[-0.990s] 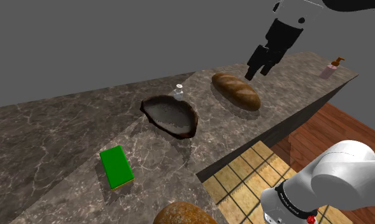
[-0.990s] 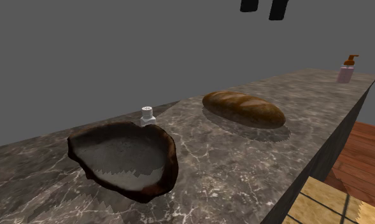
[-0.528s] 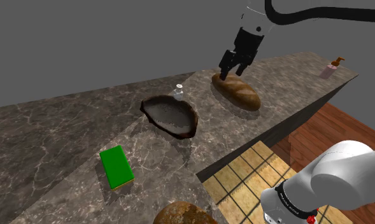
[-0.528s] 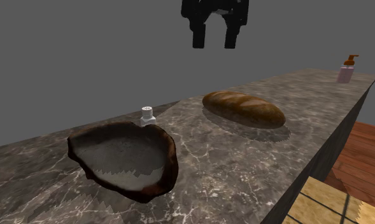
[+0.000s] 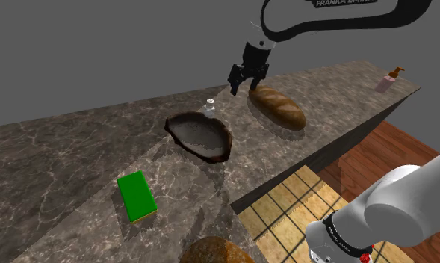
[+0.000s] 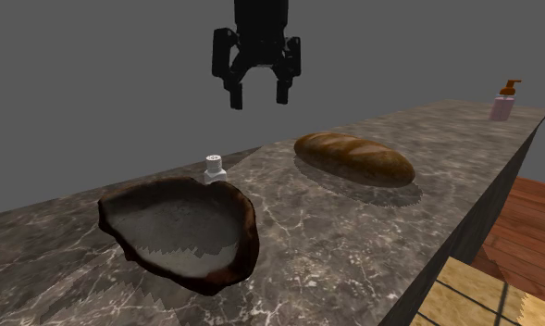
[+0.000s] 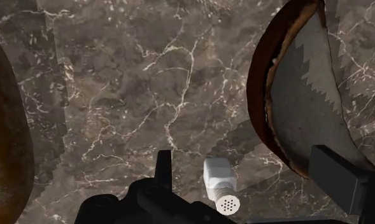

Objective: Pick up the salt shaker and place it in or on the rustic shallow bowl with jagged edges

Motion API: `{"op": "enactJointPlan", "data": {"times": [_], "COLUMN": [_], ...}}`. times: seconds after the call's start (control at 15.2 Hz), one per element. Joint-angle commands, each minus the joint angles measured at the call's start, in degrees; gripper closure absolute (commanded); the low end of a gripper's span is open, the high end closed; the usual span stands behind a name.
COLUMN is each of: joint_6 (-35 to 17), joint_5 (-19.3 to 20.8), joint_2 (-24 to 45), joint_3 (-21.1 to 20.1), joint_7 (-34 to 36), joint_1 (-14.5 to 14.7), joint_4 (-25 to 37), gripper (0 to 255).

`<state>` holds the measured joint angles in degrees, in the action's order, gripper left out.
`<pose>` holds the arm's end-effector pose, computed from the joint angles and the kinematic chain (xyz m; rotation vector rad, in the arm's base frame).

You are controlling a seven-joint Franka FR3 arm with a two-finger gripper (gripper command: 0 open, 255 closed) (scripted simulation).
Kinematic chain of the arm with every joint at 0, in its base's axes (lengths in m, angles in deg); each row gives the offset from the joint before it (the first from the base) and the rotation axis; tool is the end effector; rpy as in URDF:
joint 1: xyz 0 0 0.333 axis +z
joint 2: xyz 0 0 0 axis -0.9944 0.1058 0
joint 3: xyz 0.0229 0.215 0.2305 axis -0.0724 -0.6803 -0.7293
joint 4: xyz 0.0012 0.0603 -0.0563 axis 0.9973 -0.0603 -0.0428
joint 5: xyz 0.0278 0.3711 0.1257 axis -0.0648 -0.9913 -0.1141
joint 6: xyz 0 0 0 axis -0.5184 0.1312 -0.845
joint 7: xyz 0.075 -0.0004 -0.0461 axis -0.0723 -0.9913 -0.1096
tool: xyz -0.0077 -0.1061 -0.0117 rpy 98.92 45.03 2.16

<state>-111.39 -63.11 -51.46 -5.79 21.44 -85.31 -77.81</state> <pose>0.5098 0.0775 0.4984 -3.1240 0.0207 -0.0220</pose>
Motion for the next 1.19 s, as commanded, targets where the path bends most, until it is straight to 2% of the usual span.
{"op": "enactJointPlan", "data": {"times": [0.0, 0.33, 0.73, 1.12], "joint_6": [-1.2, -2.9, -2.5, -6.6], "joint_5": [0.8, 3.2, 5.7, 6.0], "joint_2": [4.6, 16.1, 29.6, 30.9], "joint_3": [-0.4, -0.8, -0.5, -0.3], "joint_7": [0.9, 3.1, 5.0, 5.2], "joint_1": [0.0, 0.6, 1.9, 2.0], "joint_4": [3.1, 12.1, 24.9, 22.2], "gripper": [0, 0, 0, 0]}}
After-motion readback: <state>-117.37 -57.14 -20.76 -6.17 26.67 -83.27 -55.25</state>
